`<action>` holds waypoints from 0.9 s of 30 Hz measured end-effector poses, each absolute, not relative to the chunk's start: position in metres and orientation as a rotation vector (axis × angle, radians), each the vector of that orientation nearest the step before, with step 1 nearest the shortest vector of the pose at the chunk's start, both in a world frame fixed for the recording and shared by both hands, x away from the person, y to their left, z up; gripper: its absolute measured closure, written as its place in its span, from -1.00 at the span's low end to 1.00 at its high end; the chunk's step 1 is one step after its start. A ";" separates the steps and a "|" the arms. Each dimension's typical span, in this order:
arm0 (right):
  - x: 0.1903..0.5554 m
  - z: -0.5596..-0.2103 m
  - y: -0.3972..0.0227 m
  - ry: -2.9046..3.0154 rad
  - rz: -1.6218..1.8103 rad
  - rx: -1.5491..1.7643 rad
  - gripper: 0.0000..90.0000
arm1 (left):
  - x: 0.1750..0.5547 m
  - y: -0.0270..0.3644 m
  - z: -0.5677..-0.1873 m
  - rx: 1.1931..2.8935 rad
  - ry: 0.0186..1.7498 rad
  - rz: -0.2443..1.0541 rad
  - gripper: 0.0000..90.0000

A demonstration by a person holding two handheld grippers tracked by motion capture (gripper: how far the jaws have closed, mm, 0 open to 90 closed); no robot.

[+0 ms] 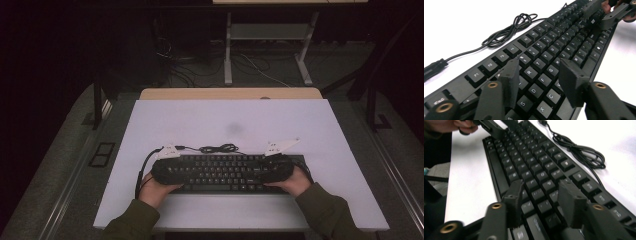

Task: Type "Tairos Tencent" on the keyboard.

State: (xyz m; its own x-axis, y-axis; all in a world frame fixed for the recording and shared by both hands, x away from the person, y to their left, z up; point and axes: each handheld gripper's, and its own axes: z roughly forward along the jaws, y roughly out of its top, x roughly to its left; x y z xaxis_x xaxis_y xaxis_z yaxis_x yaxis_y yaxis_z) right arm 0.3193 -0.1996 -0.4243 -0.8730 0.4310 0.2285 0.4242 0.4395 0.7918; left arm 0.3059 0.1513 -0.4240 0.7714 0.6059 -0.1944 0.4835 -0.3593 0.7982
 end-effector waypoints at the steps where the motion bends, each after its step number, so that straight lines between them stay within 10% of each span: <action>1: 0.320 -0.424 -0.198 2.651 1.465 0.794 0.08 | 0.306 0.152 -0.424 2.018 0.815 0.169 0.23; 15: 0.327 -0.425 -0.175 2.583 1.508 0.821 -0.31 | 0.308 0.157 -0.424 2.041 0.816 0.158 0.96; 27: 0.342 -0.425 -0.161 2.546 1.541 0.846 -0.36 | 0.311 0.158 -0.428 2.062 0.828 0.170 0.97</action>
State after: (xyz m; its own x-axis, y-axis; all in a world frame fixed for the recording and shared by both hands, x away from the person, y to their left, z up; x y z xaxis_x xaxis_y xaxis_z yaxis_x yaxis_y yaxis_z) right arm 0.3417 -0.1614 -0.4254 -0.8493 0.4735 0.2332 0.4264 0.3549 0.8320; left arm 0.3108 0.1582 -0.4281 0.7681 0.6145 -0.1801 0.4935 -0.3888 0.7780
